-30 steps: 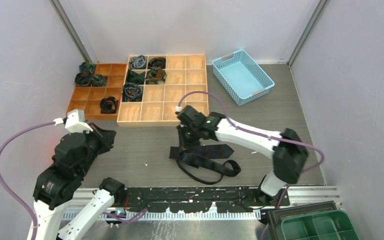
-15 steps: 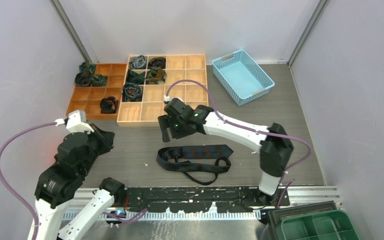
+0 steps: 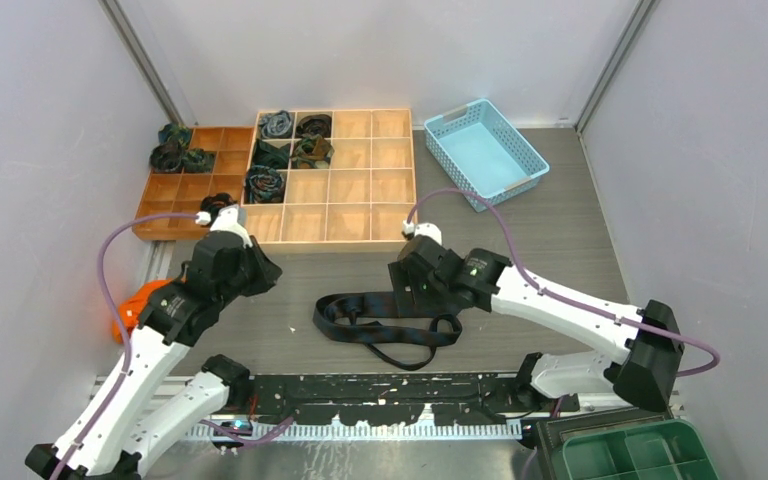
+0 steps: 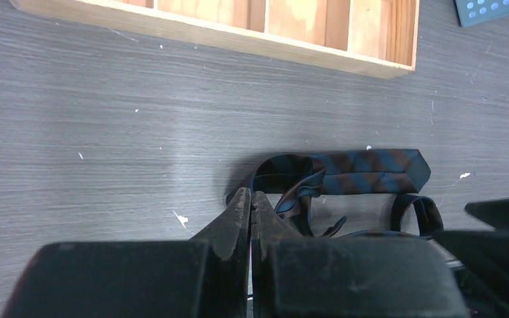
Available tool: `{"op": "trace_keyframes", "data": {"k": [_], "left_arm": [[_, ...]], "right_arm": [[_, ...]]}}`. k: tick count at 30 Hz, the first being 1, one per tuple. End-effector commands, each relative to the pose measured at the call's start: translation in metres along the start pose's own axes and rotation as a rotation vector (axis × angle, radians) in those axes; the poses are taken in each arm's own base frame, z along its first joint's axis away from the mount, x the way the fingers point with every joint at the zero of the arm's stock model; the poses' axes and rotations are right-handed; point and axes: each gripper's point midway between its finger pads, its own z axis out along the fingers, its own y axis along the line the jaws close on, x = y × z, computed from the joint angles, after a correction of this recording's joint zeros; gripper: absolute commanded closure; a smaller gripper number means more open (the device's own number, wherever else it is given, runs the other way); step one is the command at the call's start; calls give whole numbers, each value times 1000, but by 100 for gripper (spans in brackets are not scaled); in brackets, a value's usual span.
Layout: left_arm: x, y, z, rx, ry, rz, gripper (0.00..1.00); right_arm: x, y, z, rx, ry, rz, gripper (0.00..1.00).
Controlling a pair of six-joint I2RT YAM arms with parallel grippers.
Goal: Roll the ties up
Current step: Place the tie at the center of the board.
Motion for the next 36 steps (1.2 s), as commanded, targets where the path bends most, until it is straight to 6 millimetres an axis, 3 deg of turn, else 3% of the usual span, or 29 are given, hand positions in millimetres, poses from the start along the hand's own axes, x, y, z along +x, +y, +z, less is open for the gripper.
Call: {"op": "trace_keyframes", "data": {"k": [1,6,12,17,21,24,31,36], "left_arm": [[-52,-20,-19,23,-156,28,100],[-79,-28,-34,-8,-188,57,100],[-80,-20,-42,-28,-210,64,100],[-77,-10,-50,-46,-228,66,100],[-80,-7,-59,-54,-243,74,100],[-81,-6,-64,-51,-254,76,100],[-79,-1,-73,-53,-261,72,100],[-78,-6,-68,-36,-248,74,100]], "right_arm": [[28,14,-1,-72,45,-21,19],[54,25,20,-114,125,-43,20],[76,33,47,-122,190,-83,22],[81,36,66,-110,219,-113,25],[84,38,75,-103,245,-135,44],[87,36,79,-93,261,-155,69],[88,45,79,-128,285,-164,90],[76,72,63,-223,282,-175,92]]}}
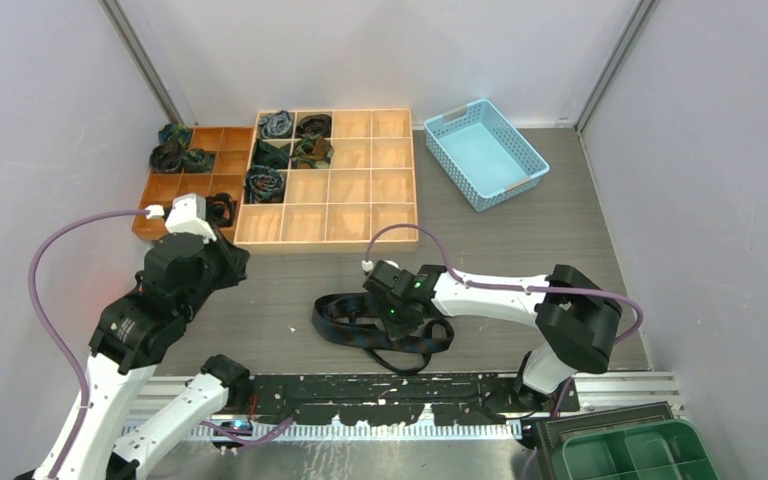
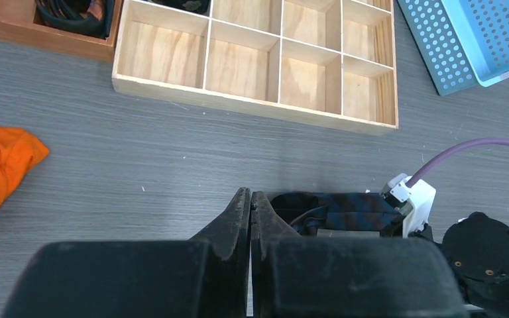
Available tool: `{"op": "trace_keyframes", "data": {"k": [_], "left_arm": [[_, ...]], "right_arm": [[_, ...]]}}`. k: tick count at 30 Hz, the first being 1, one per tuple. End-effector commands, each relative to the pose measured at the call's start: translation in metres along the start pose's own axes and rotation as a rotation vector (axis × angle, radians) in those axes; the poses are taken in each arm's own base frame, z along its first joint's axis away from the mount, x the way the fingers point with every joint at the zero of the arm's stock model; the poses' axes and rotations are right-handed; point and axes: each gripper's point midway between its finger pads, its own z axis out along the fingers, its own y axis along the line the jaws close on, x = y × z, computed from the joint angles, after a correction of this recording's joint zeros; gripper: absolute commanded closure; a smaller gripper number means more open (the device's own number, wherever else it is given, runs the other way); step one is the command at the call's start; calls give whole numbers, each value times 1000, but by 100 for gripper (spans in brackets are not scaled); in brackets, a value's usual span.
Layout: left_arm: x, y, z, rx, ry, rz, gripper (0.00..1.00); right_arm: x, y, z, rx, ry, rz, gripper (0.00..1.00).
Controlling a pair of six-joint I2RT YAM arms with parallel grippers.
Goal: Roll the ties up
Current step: Place the tie at the center of the board.
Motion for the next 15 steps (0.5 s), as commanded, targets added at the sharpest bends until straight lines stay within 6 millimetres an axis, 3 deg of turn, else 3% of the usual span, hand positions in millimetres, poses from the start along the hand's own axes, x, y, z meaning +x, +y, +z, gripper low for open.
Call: {"op": "trace_keyframes", "data": {"k": [1,6,9,13,15], "left_arm": [[-14,-8,-3,27,-36,0,100],[-21,-11,-7,43,-60,-4,100],[-25,-8,-12,36,-76,-2,100],[-21,-5,-13,29,-62,3,100],[-21,-5,-14,31,-66,-2,100]], "right_arm": [[-26,46,-25,-148,-59,-56,92],[-26,88,-22,-219,-38,-126,92],[-34,95,-24,-219,-60,-127,87],[-56,69,-29,-52,-155,-126,47],[-58,64,-30,-22,-164,-129,35]]}}
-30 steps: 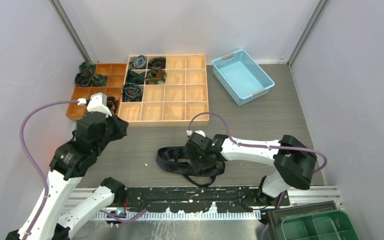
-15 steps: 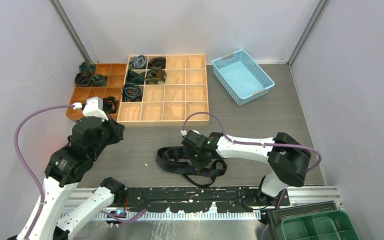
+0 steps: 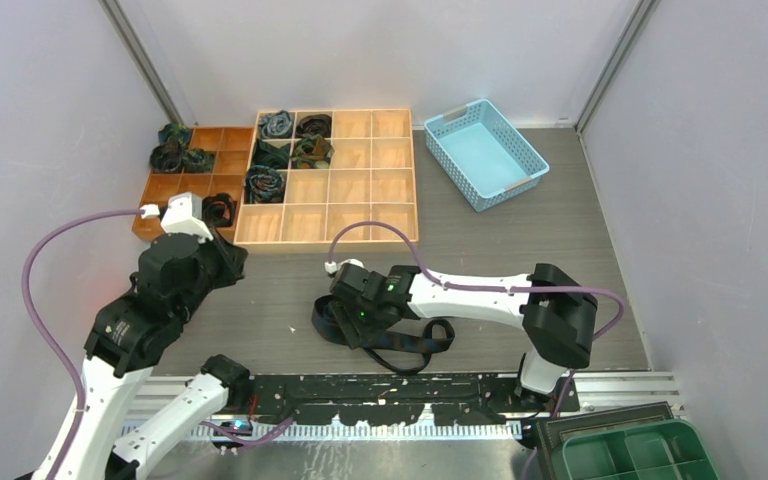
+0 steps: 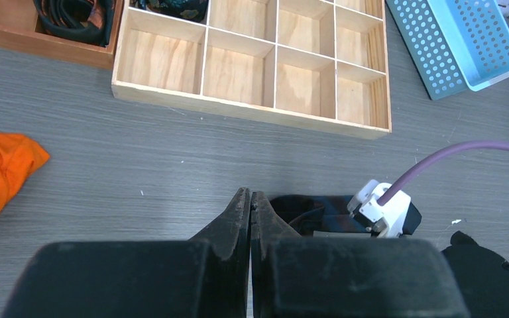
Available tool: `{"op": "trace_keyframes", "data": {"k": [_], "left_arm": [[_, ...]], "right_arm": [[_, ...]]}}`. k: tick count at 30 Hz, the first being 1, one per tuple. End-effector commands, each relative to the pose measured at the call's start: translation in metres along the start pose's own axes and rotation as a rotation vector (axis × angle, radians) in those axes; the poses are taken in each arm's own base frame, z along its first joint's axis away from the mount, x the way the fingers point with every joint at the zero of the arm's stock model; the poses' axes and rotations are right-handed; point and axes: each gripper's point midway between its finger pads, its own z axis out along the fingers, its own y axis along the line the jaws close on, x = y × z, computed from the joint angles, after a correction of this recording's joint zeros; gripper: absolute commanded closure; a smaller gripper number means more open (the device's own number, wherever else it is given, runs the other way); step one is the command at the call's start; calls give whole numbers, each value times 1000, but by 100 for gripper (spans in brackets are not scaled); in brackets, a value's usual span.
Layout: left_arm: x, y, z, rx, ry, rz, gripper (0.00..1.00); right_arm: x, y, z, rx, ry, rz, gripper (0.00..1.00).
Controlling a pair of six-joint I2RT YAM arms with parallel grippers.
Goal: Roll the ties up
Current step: Place the tie at the center of the board, then flatten out the tie at the center of the board.
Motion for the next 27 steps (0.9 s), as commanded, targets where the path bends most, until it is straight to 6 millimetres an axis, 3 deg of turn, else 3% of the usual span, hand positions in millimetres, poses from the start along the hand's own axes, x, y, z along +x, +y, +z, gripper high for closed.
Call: {"op": "trace_keyframes", "data": {"k": [1,5,8,15,17,20,21,23,25,27], "left_arm": [[-16,-4,-9,23,-54,-1,100],[-20,-5,-11,30,-63,0,100],[-20,-6,-11,33,-62,1,100],[-19,-7,-12,37,-59,-4,100],[-21,-7,-14,39,-65,-7,100],[-22,-6,-16,38,-67,-3,100],[-23,-6,-17,36,-68,-1,100],[-24,-5,-18,31,-70,1,100],[-27,-5,-20,31,-77,2,100],[-31,-5,-23,35,-87,3,100]], "right_arm": [[-26,-14,-15,103,-97,-13,33],[-21,-24,-18,133,-95,-24,30],[-13,-36,-15,175,-79,-54,21],[20,-30,16,81,47,-77,19],[27,-24,22,37,71,-75,28],[22,-22,21,36,55,-69,69],[19,-22,18,41,43,-68,77],[10,-24,13,69,10,-67,82],[0,-25,5,93,-17,-68,95],[-9,-19,-6,83,-42,-73,99]]}}
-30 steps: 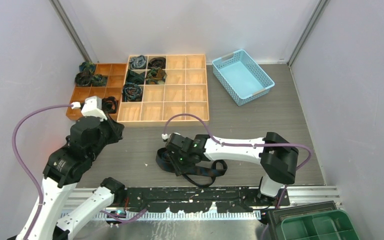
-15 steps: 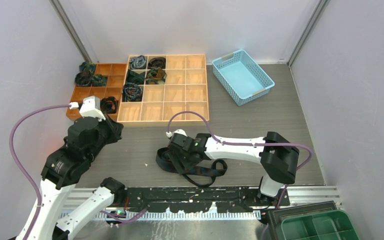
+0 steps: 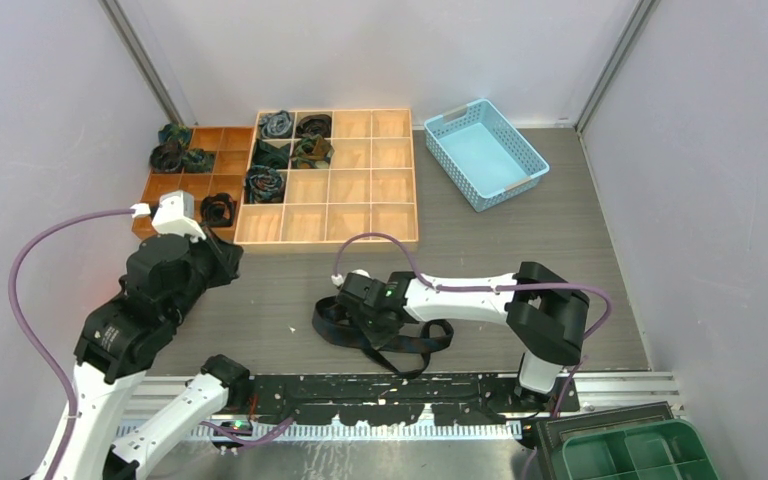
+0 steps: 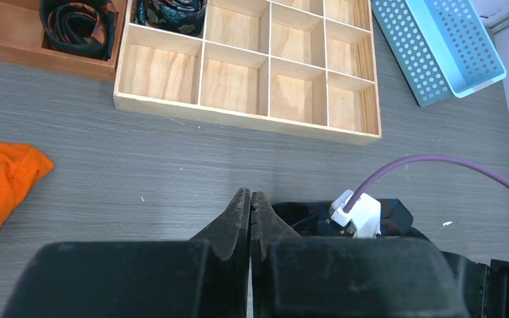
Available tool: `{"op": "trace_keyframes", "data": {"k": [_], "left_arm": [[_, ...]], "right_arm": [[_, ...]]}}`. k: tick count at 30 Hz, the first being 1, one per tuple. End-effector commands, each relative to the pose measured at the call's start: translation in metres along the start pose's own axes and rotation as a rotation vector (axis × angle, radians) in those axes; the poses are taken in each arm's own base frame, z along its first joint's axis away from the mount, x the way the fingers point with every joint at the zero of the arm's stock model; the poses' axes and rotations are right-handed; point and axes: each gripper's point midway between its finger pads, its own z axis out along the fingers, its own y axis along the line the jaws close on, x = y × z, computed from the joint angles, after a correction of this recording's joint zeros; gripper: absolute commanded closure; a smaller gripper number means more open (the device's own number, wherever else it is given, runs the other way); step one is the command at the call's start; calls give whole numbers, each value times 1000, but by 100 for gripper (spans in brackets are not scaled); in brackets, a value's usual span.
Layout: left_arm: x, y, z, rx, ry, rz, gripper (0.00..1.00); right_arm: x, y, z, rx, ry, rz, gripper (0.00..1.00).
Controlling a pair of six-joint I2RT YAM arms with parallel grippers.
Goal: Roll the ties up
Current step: Flatten out the tie at the center of the board.
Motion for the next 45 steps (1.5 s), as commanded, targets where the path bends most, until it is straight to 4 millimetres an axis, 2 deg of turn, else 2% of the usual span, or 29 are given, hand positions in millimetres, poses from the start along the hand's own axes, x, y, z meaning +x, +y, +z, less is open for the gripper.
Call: {"op": "trace_keyframes", "data": {"k": [1,7,11,15,20,21,23,24,25,27,30,31,34,37,38,39,40,43,45], "left_arm": [[-21,-3,-14,19,-62,9,100],[-37,-1,-30,23,-109,4,100],[-54,0,-48,28,-163,-9,100],[-67,4,-63,27,-209,-11,100],[-76,6,-73,25,-246,-23,100],[-77,6,-75,27,-252,-27,100],[-78,6,-75,29,-257,-29,100],[-78,7,-75,30,-260,-31,100],[-76,7,-73,27,-256,-27,100],[-70,6,-67,26,-233,-18,100],[-53,0,-48,40,-178,-9,100],[-47,-3,-41,50,-159,-10,100],[-25,-17,-15,101,-94,-29,100],[7,-31,13,154,8,-44,100],[17,-35,21,167,41,-52,100],[27,-38,29,177,74,-58,100],[37,-40,36,182,103,-63,100],[59,-38,51,167,163,-63,100],[70,-32,58,141,188,-61,100]], "right_arm": [[-42,15,-37,-35,-142,-2,99],[-69,47,-63,-155,-191,-18,99],[-94,73,-63,-214,-204,-51,99],[-128,121,-67,-307,-236,-111,99],[-163,171,-58,-434,-234,-138,99],[-169,178,-53,-446,-236,-135,94],[-181,179,-44,-425,-249,-141,61],[-186,173,-44,-394,-268,-136,45],[-191,167,-46,-366,-291,-132,33],[-199,145,-55,-297,-348,-104,16],[-201,92,-74,-159,-426,-18,14],[-198,74,-83,-117,-446,15,16],[-168,20,-90,5,-450,108,25],[-136,-24,-80,96,-391,185,38],[-125,-36,-73,123,-362,205,39],[-118,-44,-66,141,-339,223,44],[-111,-50,-58,156,-318,239,54],[-104,-61,-36,188,-281,274,75],[-103,-68,-23,217,-261,283,81]]}}
